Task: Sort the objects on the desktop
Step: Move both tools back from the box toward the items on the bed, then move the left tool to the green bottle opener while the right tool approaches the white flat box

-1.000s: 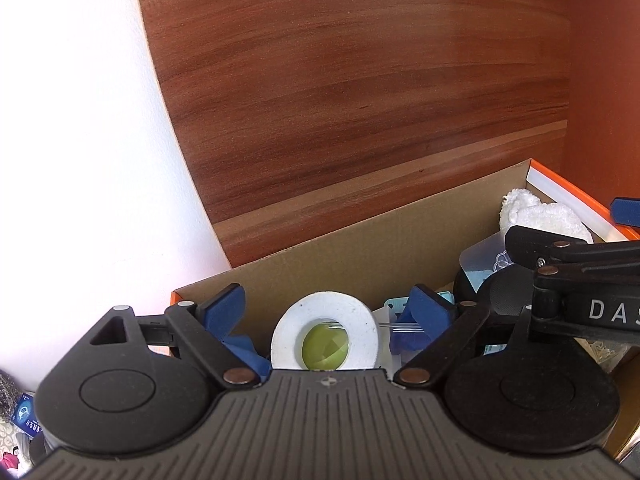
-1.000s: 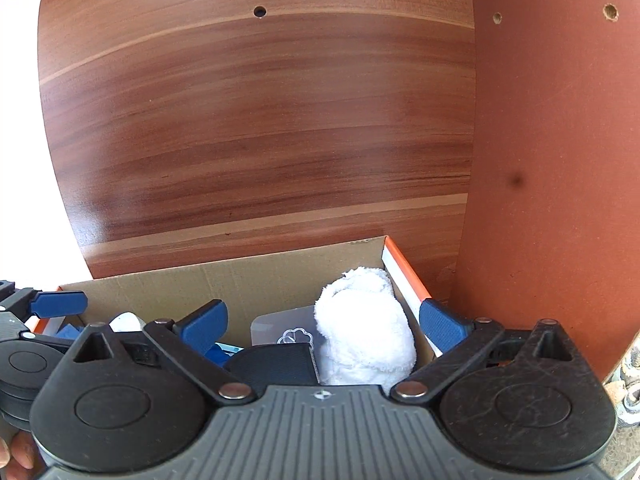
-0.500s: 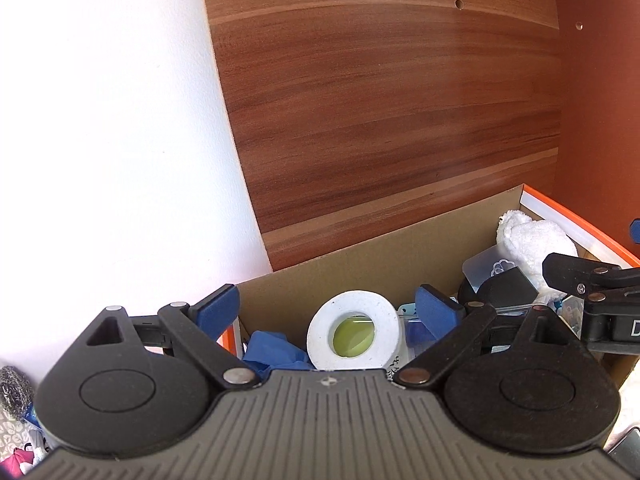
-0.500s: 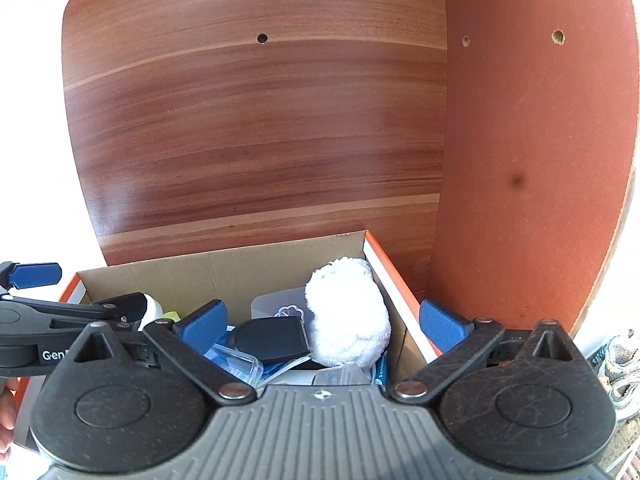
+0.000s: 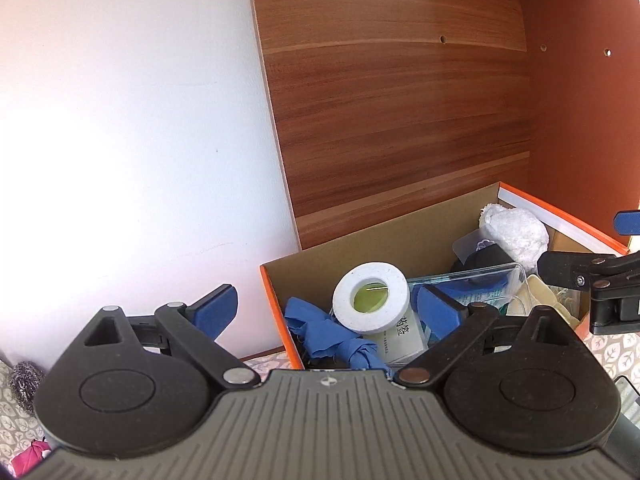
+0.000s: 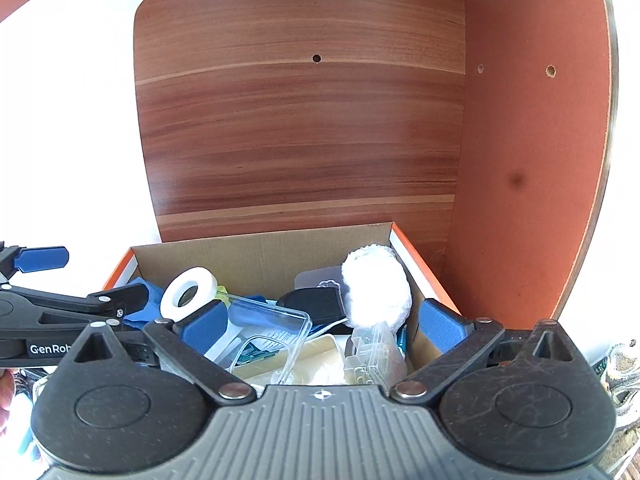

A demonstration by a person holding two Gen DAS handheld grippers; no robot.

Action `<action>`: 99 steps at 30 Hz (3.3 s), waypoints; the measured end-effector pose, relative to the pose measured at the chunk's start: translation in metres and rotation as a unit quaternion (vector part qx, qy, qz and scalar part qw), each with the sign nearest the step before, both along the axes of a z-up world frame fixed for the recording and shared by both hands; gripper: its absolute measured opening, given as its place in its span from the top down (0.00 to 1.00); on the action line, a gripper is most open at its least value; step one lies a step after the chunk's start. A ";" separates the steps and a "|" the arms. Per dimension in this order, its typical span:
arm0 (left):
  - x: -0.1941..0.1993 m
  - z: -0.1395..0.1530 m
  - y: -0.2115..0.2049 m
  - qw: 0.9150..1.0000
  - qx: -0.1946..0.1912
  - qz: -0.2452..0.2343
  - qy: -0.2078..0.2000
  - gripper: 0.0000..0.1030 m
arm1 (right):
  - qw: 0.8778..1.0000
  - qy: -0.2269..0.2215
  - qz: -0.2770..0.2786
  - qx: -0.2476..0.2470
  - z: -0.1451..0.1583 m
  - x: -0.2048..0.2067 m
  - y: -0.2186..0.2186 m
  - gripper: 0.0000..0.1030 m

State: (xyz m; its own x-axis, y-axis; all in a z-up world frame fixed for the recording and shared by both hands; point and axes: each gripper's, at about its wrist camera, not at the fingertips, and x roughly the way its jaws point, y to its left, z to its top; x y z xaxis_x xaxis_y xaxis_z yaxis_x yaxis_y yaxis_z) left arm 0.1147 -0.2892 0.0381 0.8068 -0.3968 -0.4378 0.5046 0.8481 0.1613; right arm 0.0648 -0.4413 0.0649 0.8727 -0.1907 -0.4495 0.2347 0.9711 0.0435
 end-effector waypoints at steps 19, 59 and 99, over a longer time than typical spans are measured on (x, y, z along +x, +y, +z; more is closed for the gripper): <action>-0.040 0.008 0.025 0.999 -0.043 0.026 0.010 0.00 | 0.999 -0.020 0.024 0.018 0.005 -0.048 0.035 0.00; -0.090 -0.001 0.084 0.996 -0.085 0.023 0.002 0.00 | 0.994 -0.061 0.083 0.038 0.008 -0.124 0.096 0.00; -0.120 -0.085 0.145 0.997 0.038 -0.066 0.021 0.00 | 0.988 0.046 0.143 0.026 -0.079 -0.172 0.180 0.00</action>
State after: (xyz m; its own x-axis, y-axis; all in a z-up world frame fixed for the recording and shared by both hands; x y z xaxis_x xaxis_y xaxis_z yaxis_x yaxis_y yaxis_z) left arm -0.0057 -0.1442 -0.0467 0.7294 -0.4630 -0.5037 0.6192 0.7597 0.1985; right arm -0.1068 -0.2617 -0.0138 0.8423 0.0832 -0.5326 -0.0436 0.9953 0.0864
